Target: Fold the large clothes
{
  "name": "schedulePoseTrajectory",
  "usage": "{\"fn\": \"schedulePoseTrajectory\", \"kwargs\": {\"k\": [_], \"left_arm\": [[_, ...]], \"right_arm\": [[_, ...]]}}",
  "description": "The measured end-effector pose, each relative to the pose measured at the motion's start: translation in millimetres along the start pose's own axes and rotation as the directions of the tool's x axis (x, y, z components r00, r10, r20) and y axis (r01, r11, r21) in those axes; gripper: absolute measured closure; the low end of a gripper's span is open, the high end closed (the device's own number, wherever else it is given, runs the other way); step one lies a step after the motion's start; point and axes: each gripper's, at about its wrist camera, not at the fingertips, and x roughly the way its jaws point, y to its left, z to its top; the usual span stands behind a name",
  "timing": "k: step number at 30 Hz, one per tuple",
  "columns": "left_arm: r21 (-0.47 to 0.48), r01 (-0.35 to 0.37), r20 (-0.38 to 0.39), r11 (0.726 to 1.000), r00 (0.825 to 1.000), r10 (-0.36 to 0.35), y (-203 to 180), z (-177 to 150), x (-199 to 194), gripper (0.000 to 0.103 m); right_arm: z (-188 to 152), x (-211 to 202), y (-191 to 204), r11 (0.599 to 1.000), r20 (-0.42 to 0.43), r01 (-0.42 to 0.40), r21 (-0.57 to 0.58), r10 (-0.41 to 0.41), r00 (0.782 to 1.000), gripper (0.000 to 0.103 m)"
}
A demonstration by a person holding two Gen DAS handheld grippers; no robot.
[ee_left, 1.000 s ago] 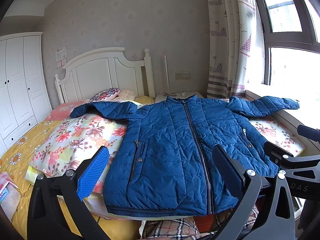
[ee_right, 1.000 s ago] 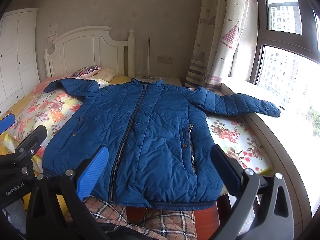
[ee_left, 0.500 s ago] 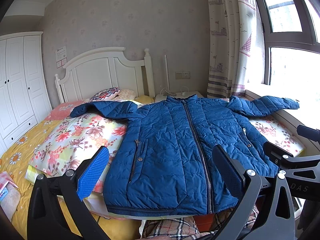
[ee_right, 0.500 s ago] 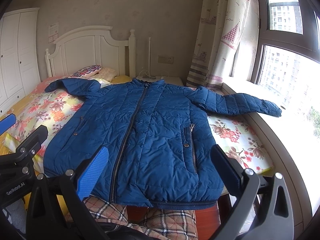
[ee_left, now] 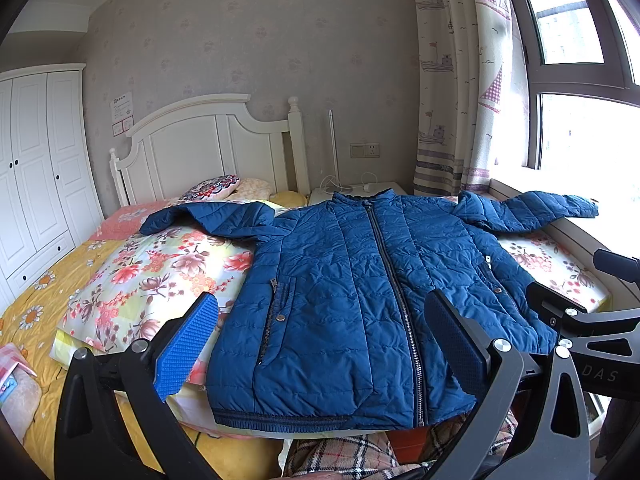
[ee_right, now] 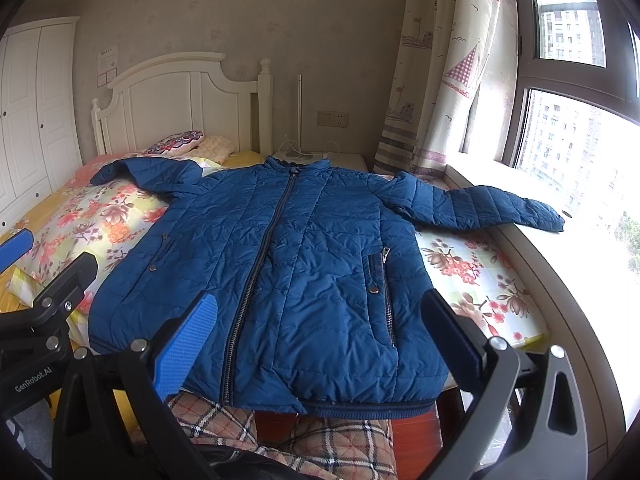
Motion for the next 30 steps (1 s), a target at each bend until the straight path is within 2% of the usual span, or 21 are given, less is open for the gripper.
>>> {"fn": "schedulePoseTrajectory", "kwargs": {"k": [30], "left_arm": [[0.0,0.001,-0.003,1.0,1.0,-0.001,0.3,-0.2,0.8,0.004]], "right_arm": [[-2.2,0.4,5.4,1.0,-0.008,-0.009,0.001,0.009,1.0,0.002]]}}
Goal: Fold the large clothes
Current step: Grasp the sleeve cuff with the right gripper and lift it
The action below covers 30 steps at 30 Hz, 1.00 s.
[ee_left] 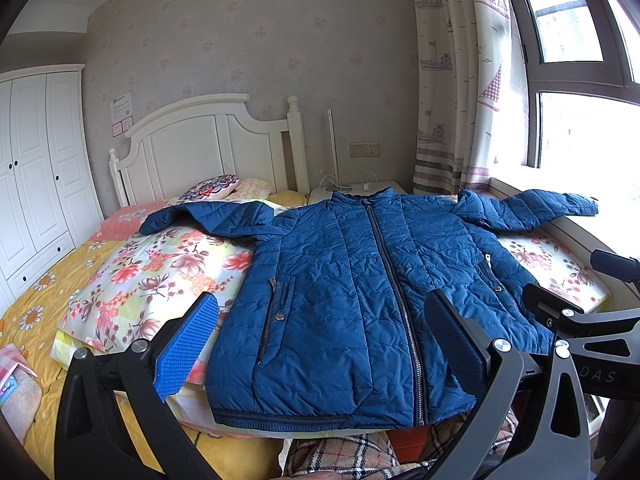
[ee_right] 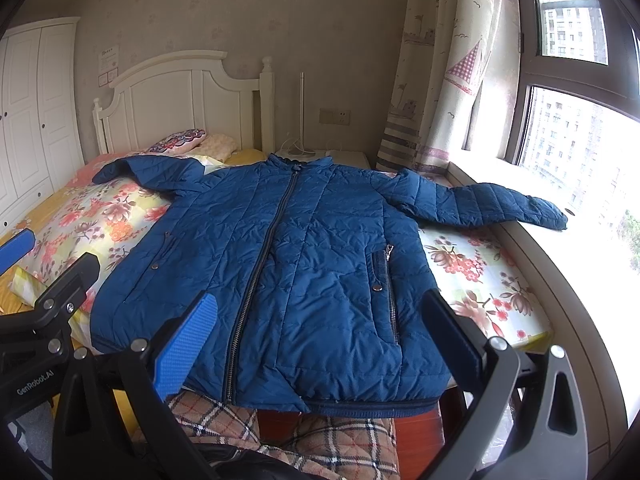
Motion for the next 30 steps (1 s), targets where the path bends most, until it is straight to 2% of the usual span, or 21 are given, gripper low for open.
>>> {"fn": "schedulePoseTrajectory", "kwargs": {"k": [8,12,15,19,21,26,30], "left_arm": [[0.006,0.015,-0.033,1.0,0.999,-0.014,-1.3,-7.5,8.7,0.004],[-0.015,0.068,-0.087,0.998,0.994,-0.069,-3.2,-2.7,39.7,0.004],[-0.051,0.111,-0.144,0.992,0.983,-0.118,-4.8,2.4,88.9,0.004],[-0.05,0.144,-0.282,0.988,0.947,-0.153,-12.1,19.3,186.4,0.004],[-0.028,0.136,-0.335,0.99,0.932,-0.137,-14.2,30.8,234.8,0.004],[-0.009,0.101,-0.427,0.995,0.899,-0.095,-5.5,48.1,337.8,0.004],[-0.047,0.066,-0.502,0.997,0.861,-0.081,18.0,46.2,408.3,0.004]], "right_arm": [[0.9,14.3,-6.6,1.0,-0.021,-0.025,0.009,0.025,0.999,0.002],[3.9,36.2,-22.3,0.997,0.001,-0.072,0.031,0.072,0.997,0.002],[12.2,84.2,-53.2,0.993,-0.075,-0.057,0.103,0.065,0.995,0.002],[26.8,157.6,-122.1,0.969,-0.164,0.054,0.243,-0.013,0.986,0.002],[32.8,188.7,-161.2,0.941,-0.195,0.106,0.32,-0.044,0.98,0.002],[43.9,255.9,-264.6,0.829,-0.224,0.205,0.52,-0.099,0.969,0.002],[51.3,294.2,-321.4,0.756,-0.238,0.286,0.589,-0.177,0.955,0.004]]}}
